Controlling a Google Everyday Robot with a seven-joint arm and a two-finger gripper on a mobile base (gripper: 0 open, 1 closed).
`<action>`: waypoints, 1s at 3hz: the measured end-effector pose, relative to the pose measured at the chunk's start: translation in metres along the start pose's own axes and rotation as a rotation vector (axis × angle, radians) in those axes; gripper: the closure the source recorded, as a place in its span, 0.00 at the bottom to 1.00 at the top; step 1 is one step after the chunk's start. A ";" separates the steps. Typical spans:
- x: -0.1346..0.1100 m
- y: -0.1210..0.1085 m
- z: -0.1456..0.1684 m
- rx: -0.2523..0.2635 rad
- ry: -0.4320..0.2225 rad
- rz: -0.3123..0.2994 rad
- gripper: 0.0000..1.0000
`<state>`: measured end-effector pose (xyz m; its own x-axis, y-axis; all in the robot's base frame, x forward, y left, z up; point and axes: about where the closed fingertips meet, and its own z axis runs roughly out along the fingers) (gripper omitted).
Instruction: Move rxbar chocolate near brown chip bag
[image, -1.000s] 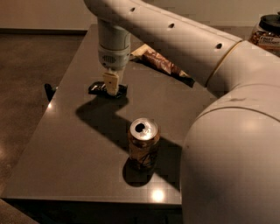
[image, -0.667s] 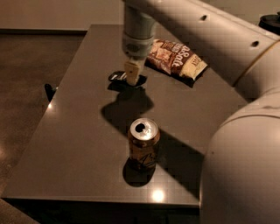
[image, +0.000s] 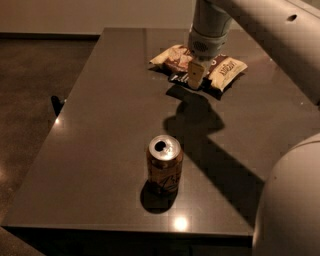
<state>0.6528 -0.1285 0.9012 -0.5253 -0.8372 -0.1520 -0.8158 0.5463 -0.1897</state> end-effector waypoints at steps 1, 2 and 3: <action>0.028 -0.015 0.002 0.022 0.019 0.045 0.52; 0.025 -0.015 0.004 0.024 0.014 0.044 0.28; 0.023 -0.016 0.006 0.026 0.010 0.042 0.05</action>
Offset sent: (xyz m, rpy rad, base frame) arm -0.0018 -0.0271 -0.0026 -0.0139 -0.0066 -0.0445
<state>0.6550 -0.1565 0.8951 -0.5615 -0.8136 -0.1509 -0.7864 0.5814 -0.2087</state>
